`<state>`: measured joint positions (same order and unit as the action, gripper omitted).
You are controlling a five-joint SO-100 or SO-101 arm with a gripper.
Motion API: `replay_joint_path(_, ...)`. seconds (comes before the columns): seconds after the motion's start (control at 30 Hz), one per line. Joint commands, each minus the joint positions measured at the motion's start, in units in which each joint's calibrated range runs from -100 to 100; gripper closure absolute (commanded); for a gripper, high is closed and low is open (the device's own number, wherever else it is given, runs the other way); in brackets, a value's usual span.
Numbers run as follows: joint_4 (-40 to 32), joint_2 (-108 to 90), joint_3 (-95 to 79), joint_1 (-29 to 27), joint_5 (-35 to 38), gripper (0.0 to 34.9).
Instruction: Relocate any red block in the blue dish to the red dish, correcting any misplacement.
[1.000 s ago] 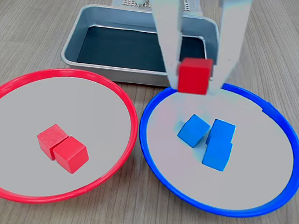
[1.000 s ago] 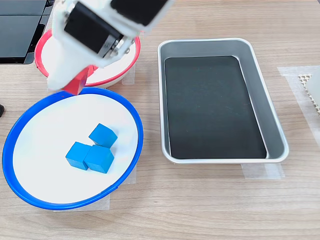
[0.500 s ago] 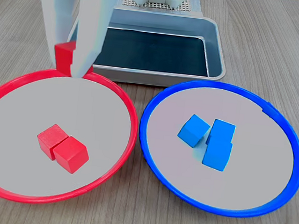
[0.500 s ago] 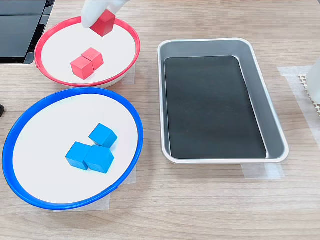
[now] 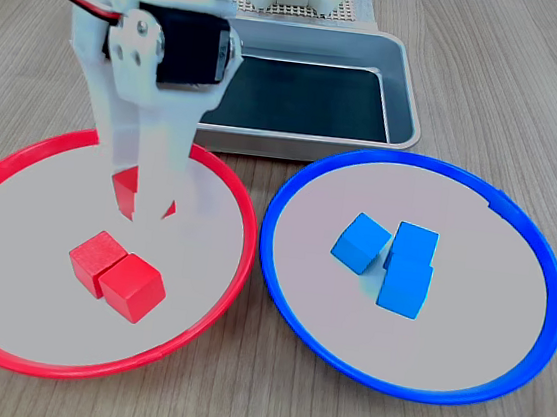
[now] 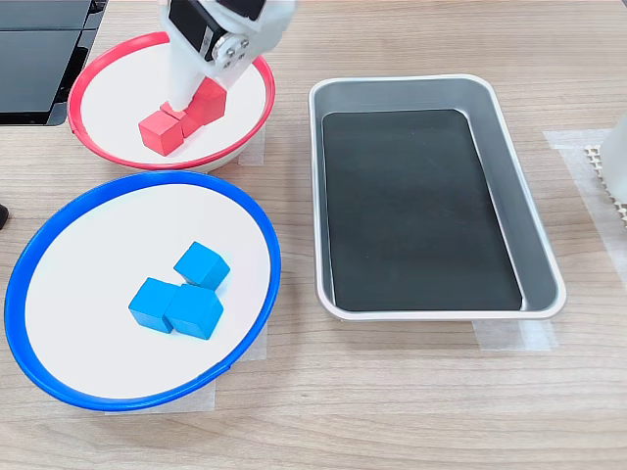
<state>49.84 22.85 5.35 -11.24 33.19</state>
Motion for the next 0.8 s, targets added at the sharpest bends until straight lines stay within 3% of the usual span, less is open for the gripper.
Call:
replay_joint_path(0.0, 0.31, 1.16, 3.79, 0.93, -0.24, 34.6)
replay_joint_path(0.5, -0.02, 7.90, 7.71, 2.82, -0.20, 32.8)
replay_joint_path(0.77, 0.72, 8.84, 9.53, 1.97, 0.00, 26.3)
